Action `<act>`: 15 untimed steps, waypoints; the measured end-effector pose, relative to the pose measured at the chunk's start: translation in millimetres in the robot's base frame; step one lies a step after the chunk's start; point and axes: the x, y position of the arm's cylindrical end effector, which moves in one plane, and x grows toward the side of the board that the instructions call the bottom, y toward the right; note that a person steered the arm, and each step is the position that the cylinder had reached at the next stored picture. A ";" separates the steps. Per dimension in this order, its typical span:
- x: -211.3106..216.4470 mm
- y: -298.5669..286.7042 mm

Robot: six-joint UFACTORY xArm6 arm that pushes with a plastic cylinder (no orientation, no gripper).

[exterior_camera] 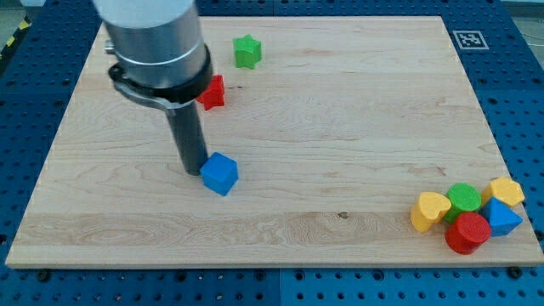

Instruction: Place the blue cube above the yellow heart

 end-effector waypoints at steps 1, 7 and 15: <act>0.0 4.1; 52.1 124.6; 53.2 227.5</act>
